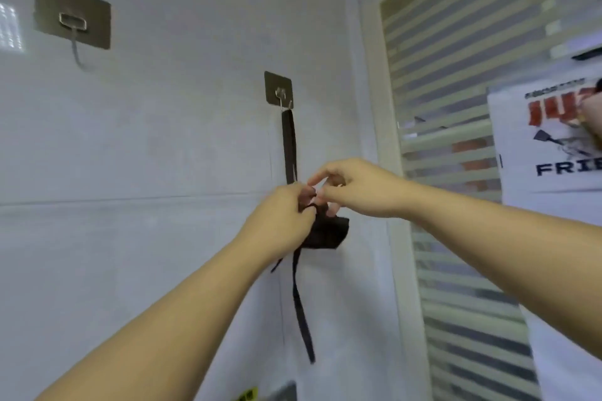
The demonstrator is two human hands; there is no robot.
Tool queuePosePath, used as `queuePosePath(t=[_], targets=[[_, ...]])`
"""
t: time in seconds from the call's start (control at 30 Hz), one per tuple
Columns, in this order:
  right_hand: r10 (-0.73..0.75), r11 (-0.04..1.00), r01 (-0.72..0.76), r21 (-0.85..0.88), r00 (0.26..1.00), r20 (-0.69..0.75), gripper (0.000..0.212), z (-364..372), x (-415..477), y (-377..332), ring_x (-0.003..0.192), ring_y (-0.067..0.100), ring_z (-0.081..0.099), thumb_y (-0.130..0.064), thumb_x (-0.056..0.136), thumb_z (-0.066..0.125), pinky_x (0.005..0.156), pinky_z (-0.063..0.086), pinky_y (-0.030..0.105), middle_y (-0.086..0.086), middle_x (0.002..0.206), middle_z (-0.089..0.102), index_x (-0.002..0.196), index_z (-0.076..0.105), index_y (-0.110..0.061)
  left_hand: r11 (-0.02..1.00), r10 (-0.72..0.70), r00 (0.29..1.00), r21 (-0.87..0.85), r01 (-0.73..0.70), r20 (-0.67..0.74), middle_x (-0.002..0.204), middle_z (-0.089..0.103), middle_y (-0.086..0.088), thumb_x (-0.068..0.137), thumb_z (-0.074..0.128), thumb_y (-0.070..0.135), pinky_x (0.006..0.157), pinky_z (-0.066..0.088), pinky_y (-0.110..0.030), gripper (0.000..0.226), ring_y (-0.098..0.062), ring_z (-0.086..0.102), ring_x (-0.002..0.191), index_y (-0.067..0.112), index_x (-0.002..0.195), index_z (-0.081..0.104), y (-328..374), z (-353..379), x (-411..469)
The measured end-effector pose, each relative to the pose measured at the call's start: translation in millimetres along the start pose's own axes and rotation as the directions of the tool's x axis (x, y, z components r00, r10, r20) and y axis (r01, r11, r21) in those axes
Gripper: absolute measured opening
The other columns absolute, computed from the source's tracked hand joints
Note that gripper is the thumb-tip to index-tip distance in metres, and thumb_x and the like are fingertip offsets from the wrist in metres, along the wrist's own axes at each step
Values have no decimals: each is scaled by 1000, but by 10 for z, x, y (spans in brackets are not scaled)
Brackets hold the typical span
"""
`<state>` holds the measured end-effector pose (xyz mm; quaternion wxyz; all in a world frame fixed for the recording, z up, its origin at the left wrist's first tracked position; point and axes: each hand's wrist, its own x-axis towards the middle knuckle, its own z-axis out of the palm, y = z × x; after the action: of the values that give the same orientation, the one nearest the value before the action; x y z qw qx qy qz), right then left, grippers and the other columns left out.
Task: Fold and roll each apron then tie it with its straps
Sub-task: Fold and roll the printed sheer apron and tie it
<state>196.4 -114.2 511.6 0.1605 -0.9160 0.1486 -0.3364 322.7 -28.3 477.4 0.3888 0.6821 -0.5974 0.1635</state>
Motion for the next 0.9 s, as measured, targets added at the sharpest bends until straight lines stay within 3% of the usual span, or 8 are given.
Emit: queuePosePath(t=[0.1,0.17,0.33,0.43,0.53,0.63,0.77,0.9], targets=[[57,998,-57,8,998,39,21,100,-708,133,74,11,69,-14,93,54,64,49,10,-2,88,72,112,63,-16,994,16,999,-109,-11,41,94,62,19,95,52,24,60,37,-6,18,4,57,83,33,106,63,161,383,-503],[144,989,-145,9,987,68,20,187,-1276,332,73,6,69,-17,93,55,70,51,13,-4,88,73,111,64,-18,983,28,992,-184,-4,124,83,58,23,95,53,26,50,35,-6,14,7,56,71,38,95,61,314,766,-901],[328,936,-334,108,942,76,13,379,-2631,809,75,13,69,-15,91,61,81,55,32,2,84,72,103,65,-20,935,121,941,-355,-2,315,73,64,24,92,56,21,53,40,-18,28,-3,54,53,44,78,57,733,1613,-1760],[507,849,-511,134,859,71,13,477,-3608,1113,75,21,68,-12,90,63,80,53,38,6,82,72,101,65,-17,899,169,863,-433,63,477,80,69,12,92,57,18,63,44,-22,24,-6,59,63,41,85,59,1089,2279,-2364],[694,706,-704,75,709,130,15,588,-4594,1369,72,22,64,-12,90,61,74,52,39,1,75,69,101,69,-19,906,143,705,-379,189,694,76,66,10,92,54,22,70,49,-29,20,-9,59,69,36,95,67,1344,2956,-3077],[824,534,-843,-63,502,264,20,697,-5536,1580,74,14,61,-20,92,61,71,48,31,-11,77,60,111,65,-19,931,149,536,-302,208,831,105,68,6,92,53,21,88,48,-31,22,-14,61,94,26,108,68,1517,3486,-3761],[890,338,-904,-262,215,402,34,809,-6582,1793,99,10,57,-27,95,55,85,41,21,-1,119,63,128,56,-18,966,101,319,-170,195,942,125,60,4,95,49,21,94,45,-31,30,-17,56,110,23,122,61,1619,3919,-4428],[916,246,-885,-394,80,393,47,949,-7194,1980,125,20,48,-31,95,55,102,36,26,5,143,46,138,46,-15,993,99,220,-112,44,970,141,43,-4,95,51,30,102,39,-33,45,-26,45,127,20,138,46,1558,4134,-4791]])
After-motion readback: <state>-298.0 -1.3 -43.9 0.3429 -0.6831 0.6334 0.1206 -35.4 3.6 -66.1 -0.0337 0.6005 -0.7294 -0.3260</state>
